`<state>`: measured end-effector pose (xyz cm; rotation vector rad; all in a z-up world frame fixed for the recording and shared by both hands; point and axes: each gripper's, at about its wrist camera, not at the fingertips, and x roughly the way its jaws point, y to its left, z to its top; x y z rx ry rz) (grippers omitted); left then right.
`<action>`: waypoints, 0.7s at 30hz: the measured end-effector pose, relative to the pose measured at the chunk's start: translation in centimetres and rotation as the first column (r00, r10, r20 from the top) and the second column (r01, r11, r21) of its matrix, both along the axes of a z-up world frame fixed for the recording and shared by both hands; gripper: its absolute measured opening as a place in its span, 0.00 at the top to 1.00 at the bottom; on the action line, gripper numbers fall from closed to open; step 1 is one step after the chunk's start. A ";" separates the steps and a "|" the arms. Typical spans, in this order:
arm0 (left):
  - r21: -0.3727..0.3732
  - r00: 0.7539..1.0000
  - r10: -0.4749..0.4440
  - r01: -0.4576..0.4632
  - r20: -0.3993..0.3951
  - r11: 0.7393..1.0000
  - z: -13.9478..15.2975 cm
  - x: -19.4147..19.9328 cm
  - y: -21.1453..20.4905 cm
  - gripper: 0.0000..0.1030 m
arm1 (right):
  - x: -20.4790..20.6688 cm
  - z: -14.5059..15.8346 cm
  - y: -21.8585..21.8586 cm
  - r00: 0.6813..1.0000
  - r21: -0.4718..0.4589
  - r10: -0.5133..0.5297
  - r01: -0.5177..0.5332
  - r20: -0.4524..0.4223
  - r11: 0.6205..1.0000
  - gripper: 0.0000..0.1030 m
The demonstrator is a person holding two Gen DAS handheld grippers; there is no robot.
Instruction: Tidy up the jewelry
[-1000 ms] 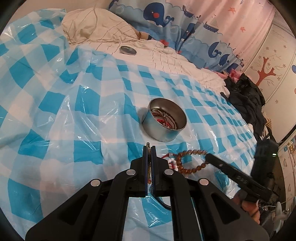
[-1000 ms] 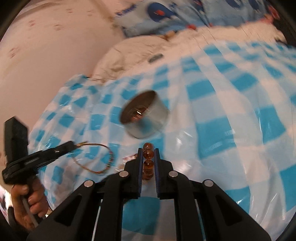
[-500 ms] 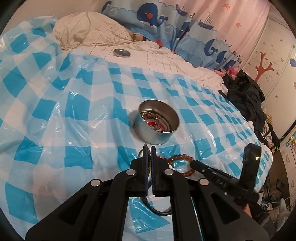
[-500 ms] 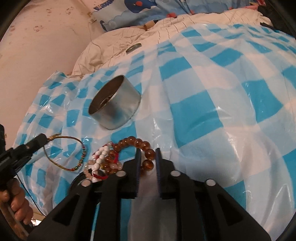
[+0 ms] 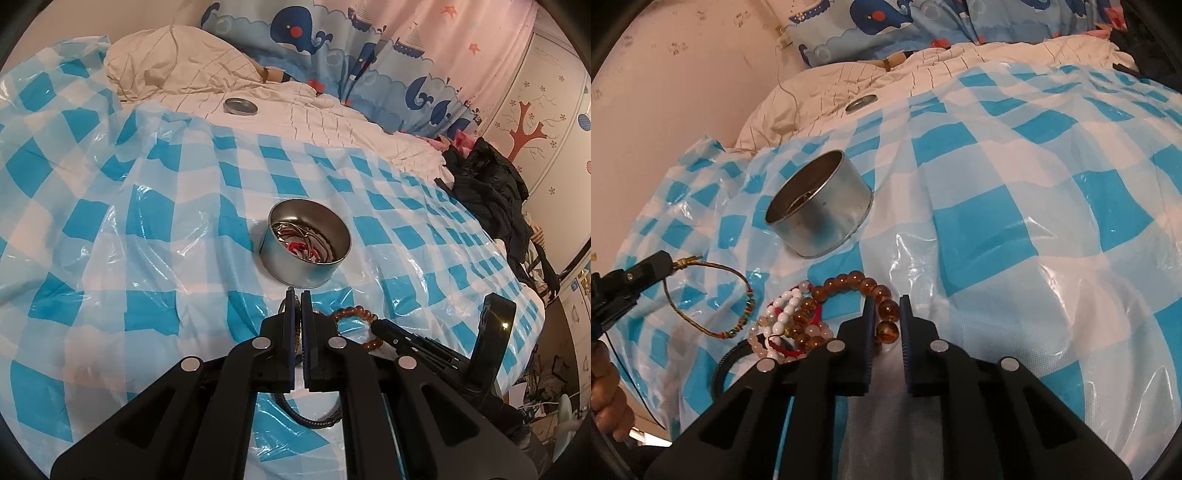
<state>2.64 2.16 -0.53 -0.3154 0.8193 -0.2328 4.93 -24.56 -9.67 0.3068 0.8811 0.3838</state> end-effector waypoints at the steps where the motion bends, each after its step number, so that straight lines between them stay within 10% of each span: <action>1: 0.001 1.000 -0.003 0.003 0.001 1.000 0.0 0.0 -0.2 0.98 | 0.0 0.0 0.0 1.000 0.002 0.001 -0.001 0.002 1.000 0.87; 21: 0.013 1.000 -0.020 0.020 0.004 1.000 0.1 0.4 -1.5 0.98 | 0.1 0.1 -0.8 1.000 0.081 0.003 -0.004 0.008 0.997 0.87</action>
